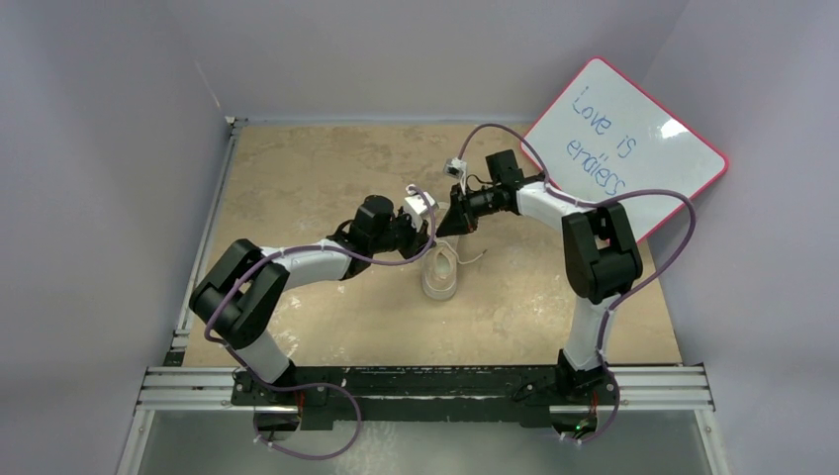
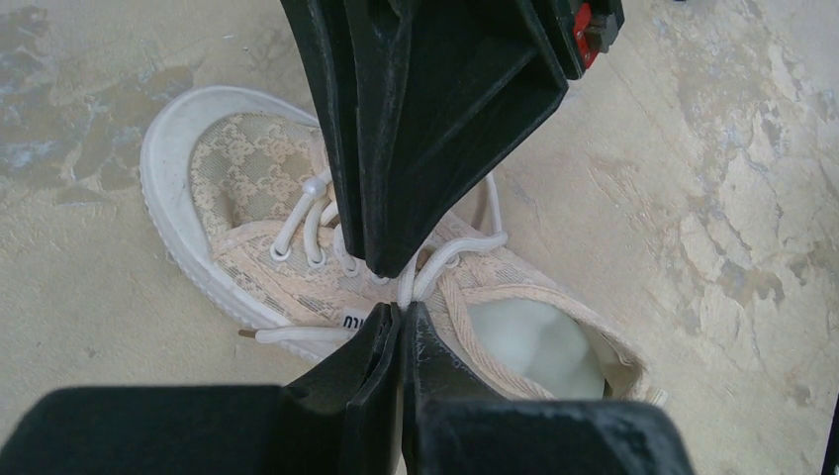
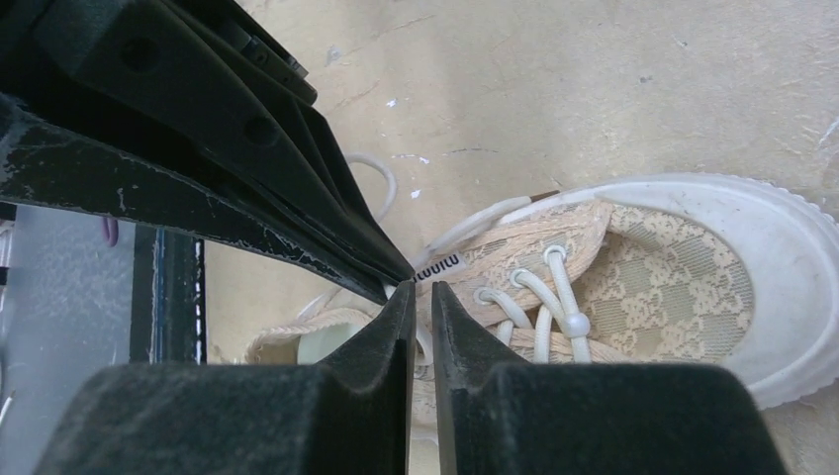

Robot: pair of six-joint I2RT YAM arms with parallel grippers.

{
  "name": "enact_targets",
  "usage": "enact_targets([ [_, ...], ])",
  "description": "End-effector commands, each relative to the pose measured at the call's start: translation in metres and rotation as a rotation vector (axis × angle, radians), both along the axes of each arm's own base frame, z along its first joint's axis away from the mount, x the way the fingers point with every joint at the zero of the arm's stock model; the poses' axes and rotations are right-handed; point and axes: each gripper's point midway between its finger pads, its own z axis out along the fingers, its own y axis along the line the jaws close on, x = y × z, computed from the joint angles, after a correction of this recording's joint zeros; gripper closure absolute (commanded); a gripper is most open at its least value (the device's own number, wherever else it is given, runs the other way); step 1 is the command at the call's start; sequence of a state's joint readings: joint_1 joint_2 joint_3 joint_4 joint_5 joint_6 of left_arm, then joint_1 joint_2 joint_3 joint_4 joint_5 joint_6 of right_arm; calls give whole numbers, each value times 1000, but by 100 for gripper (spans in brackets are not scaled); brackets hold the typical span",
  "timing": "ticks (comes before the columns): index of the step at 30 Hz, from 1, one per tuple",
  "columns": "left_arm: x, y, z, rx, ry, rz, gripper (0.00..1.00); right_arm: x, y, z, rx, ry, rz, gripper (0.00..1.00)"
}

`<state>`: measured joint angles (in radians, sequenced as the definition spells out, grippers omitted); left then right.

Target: Tie the shoes

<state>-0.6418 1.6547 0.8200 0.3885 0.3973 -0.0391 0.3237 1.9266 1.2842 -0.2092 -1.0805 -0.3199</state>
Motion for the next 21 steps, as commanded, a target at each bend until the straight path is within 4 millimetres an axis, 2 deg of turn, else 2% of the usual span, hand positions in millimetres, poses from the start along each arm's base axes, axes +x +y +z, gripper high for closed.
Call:
enact_targets([
  [1, 8, -5, 26, -47, -105, -19, 100, -7, 4, 7, 41, -4, 43, 88],
  [12, 10, -6, 29, -34, -131, -37, 100, -12, 4, 1, 50, 25, 59, 88],
  [17, 11, -5, 29, -24, -137, -37, 100, -21, 5, 0, 56, 27, 72, 83],
  [21, 11, -5, 29, -23, -139, -39, 100, -24, 4, -2, 59, 40, 79, 83],
])
